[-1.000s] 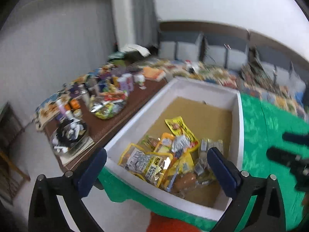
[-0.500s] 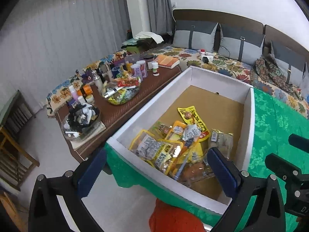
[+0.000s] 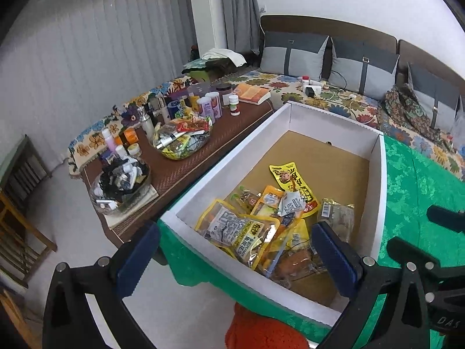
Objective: Organize snacks
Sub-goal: 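Withdraw both tools above the white box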
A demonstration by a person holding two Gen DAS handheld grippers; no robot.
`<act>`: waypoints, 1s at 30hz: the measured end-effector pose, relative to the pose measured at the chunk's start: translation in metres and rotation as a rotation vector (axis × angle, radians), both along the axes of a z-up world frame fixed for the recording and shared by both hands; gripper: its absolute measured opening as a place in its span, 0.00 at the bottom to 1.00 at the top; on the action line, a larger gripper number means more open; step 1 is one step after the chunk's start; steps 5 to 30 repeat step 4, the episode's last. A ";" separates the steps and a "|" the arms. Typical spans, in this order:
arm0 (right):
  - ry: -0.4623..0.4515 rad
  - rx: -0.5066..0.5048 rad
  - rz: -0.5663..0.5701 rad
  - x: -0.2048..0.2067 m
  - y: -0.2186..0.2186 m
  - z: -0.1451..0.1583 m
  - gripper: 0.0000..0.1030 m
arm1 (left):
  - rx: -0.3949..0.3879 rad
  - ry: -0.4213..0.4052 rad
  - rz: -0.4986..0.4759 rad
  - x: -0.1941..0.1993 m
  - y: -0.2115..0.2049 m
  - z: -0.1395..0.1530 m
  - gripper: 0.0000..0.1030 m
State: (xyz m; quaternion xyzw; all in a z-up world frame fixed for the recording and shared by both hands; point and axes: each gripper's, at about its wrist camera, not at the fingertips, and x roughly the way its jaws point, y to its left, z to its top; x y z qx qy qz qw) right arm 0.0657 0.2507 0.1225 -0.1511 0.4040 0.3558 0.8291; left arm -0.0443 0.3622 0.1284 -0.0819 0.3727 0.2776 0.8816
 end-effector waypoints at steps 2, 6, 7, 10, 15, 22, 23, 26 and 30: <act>0.003 -0.006 0.001 0.001 0.002 -0.002 0.82 | -0.009 -0.011 0.005 0.000 0.002 -0.001 1.00; 0.008 -0.005 -0.001 0.002 0.002 -0.004 0.82 | -0.007 -0.009 0.005 0.001 0.001 -0.002 1.00; 0.008 -0.005 -0.001 0.002 0.002 -0.004 0.82 | -0.007 -0.009 0.005 0.001 0.001 -0.002 1.00; 0.008 -0.005 -0.001 0.002 0.002 -0.004 0.82 | -0.007 -0.009 0.005 0.001 0.001 -0.002 1.00; 0.008 -0.005 -0.001 0.002 0.002 -0.004 0.82 | -0.007 -0.009 0.005 0.001 0.001 -0.002 1.00; 0.008 -0.005 -0.001 0.002 0.002 -0.004 0.82 | -0.007 -0.009 0.005 0.001 0.001 -0.002 1.00; 0.008 -0.005 -0.001 0.002 0.002 -0.004 0.82 | -0.007 -0.009 0.005 0.001 0.001 -0.002 1.00; 0.008 -0.005 -0.001 0.002 0.002 -0.004 0.82 | -0.007 -0.009 0.005 0.001 0.001 -0.002 1.00; 0.008 -0.005 -0.001 0.002 0.002 -0.004 0.82 | -0.007 -0.009 0.005 0.001 0.001 -0.002 1.00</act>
